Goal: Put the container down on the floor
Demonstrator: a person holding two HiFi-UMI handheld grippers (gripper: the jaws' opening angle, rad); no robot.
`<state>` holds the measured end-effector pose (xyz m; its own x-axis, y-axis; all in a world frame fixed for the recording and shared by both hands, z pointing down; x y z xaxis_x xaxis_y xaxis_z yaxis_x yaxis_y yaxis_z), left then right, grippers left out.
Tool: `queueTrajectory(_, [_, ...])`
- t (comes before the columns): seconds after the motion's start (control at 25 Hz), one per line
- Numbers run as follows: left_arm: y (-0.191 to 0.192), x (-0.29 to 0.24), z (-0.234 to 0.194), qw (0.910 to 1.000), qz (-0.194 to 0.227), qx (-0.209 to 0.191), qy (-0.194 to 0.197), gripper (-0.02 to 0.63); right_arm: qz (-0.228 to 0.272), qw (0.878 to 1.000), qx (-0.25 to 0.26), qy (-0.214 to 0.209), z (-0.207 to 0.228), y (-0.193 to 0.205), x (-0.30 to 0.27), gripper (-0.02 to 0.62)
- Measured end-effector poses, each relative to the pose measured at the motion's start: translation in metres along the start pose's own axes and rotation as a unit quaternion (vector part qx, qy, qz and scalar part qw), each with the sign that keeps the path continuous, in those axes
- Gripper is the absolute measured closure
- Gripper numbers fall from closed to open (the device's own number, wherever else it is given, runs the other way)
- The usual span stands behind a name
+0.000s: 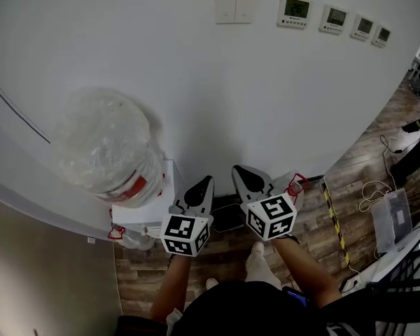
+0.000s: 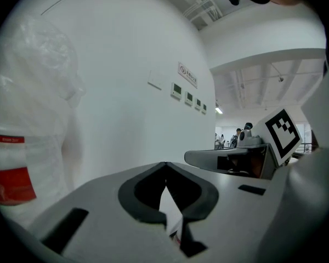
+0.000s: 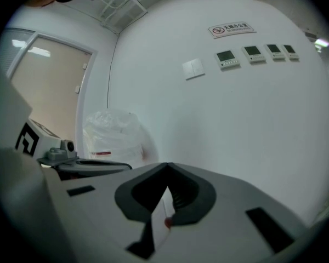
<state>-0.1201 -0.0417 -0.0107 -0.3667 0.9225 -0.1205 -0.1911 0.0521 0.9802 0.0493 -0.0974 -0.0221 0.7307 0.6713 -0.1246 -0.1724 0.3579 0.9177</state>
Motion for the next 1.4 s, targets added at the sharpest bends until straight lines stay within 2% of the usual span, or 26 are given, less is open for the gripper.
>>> queueTrajectory(0.72, [-0.002,0.120,0.012,0.9979,0.040,-0.010,0.051,0.589,0.047,0.997,-0.014,0.059,-0.096,0.038,0.072,0.565])
queueTrajectory(1.04, [-0.004,0.139,0.015,0.9971,0.047,-0.010,0.059,0.589,0.043,0.998,-0.010,0.055,-0.115,0.040,0.081,0.565])
queueTrajectory(1.4, [-0.012,0.139,0.020,0.9975,0.055,-0.010,0.044,0.589,0.048,0.998,0.040,0.032,-0.124,0.027,0.091,0.565])
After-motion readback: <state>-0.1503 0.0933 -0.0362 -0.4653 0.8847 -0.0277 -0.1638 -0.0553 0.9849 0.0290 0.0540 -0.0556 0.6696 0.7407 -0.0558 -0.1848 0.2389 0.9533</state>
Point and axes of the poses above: the fingertips, and each gripper's own axes: x backward along the fingers, z to its right, y out of its underside, the point moved 10 cm from there along x, backward along the fingers, and after that the axes turned 15 degrees about -x, right-handed, at the moved point
